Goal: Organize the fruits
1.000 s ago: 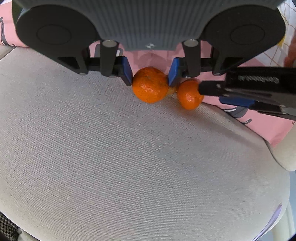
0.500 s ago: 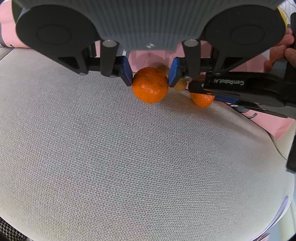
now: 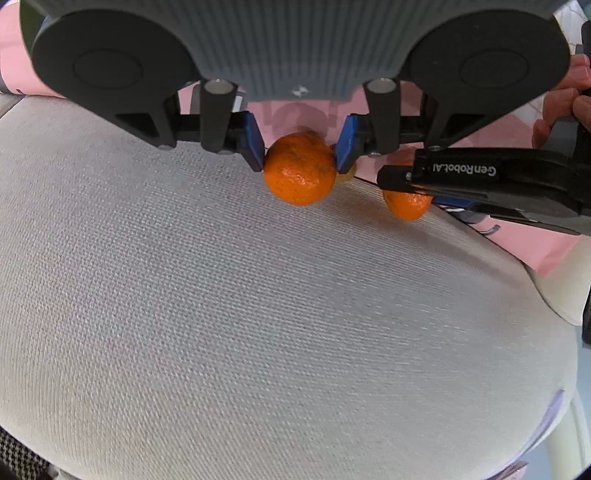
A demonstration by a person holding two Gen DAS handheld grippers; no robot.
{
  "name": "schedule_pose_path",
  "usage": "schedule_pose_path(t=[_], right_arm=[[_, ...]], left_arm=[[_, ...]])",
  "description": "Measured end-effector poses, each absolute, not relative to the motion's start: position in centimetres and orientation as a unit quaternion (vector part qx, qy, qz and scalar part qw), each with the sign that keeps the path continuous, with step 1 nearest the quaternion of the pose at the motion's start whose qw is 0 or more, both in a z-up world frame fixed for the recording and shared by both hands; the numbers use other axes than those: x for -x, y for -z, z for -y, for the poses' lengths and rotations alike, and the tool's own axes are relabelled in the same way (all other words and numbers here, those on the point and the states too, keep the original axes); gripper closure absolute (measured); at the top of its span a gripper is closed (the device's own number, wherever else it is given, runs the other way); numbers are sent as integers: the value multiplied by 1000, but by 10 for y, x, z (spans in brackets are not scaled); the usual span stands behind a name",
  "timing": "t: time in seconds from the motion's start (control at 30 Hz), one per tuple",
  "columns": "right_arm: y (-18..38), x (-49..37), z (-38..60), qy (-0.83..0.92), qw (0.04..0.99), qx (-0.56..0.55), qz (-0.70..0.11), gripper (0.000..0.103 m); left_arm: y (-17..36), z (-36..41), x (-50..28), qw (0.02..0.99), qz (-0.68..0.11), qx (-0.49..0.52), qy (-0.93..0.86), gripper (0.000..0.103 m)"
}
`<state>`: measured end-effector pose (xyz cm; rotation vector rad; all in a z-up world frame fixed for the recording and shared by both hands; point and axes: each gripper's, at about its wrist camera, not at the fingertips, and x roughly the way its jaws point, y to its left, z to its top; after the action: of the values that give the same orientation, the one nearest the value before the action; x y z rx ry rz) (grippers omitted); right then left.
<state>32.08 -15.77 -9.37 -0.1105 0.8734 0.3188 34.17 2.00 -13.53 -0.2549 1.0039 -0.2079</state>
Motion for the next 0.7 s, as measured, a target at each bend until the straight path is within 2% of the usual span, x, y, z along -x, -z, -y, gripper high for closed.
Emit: schedule_pose_path(t=[0.43,0.7], right_arm=[[47,-266,171,-169,904,28,-392,63],[40,-229,192,-158,908,10,-387,63]], left_arm=[[79,-17,-286,884,-441,103,115,53],[49,16,-258,884,-437,90,141,53]])
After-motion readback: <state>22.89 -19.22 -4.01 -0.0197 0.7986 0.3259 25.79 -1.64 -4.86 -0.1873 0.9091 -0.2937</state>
